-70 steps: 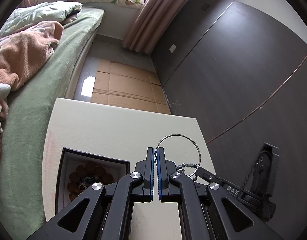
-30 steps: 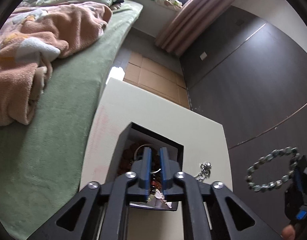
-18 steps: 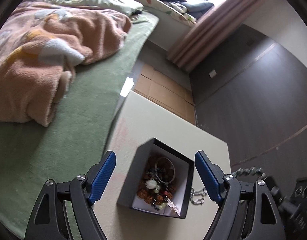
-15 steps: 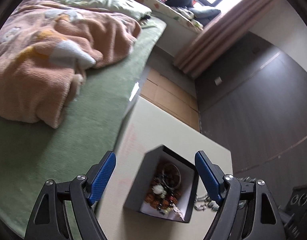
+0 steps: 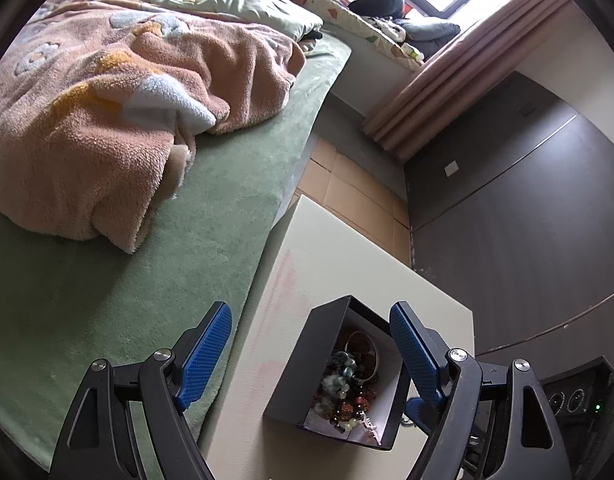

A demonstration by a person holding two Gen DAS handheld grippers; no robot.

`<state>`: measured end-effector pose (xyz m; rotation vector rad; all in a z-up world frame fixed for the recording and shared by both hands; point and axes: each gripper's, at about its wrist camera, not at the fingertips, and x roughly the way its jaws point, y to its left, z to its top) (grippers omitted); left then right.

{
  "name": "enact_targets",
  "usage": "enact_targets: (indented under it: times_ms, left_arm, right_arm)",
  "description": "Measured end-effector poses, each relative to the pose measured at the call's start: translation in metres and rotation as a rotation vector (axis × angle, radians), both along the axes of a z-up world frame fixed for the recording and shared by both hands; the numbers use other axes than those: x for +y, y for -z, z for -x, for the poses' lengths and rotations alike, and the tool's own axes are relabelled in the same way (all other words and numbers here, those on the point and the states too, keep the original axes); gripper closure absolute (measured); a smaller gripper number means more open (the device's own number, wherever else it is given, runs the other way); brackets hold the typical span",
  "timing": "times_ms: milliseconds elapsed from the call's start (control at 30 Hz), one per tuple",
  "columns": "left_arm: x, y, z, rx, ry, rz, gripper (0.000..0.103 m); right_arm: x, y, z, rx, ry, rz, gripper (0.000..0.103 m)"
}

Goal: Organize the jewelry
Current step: 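Carry the ring and beaded strand into the black box and open both grippers, then move the left gripper over the silver chain necklace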

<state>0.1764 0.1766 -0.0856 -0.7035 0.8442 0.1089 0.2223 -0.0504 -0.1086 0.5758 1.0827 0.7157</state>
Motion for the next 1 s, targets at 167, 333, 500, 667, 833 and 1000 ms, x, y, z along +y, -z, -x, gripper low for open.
enact_targets:
  times_ms: [167, 333, 500, 667, 833, 1000]
  left_arm:
    - [-0.009, 0.000, -0.002, 0.000, 0.033, -0.009, 0.021]
    - [-0.030, -0.002, -0.007, 0.000, 0.099, -0.036, 0.021]
    - [-0.051, -0.005, -0.009, -0.010, 0.151, -0.066, 0.021]
    - [-0.079, -0.011, -0.015, -0.024, 0.229, -0.127, 0.021]
    - [-0.120, -0.015, -0.022, -0.038, 0.349, -0.181, 0.021]
    - [-0.167, -0.016, -0.034, -0.022, 0.495, -0.271, 0.021]
  right_arm:
    - [-0.028, -0.007, 0.003, -0.029, 0.057, 0.037, 0.036]
    - [-0.073, -0.013, 0.002, -0.036, 0.155, 0.063, 0.015]
    - [-0.108, -0.016, 0.003, -0.038, 0.214, 0.102, 0.015]
    - [-0.136, -0.005, -0.001, 0.008, 0.260, 0.133, 0.015]
    - [-0.169, 0.004, -0.002, 0.059, 0.342, 0.131, 0.015]
    - [-0.200, 0.007, 0.000, 0.087, 0.439, 0.128, 0.015]
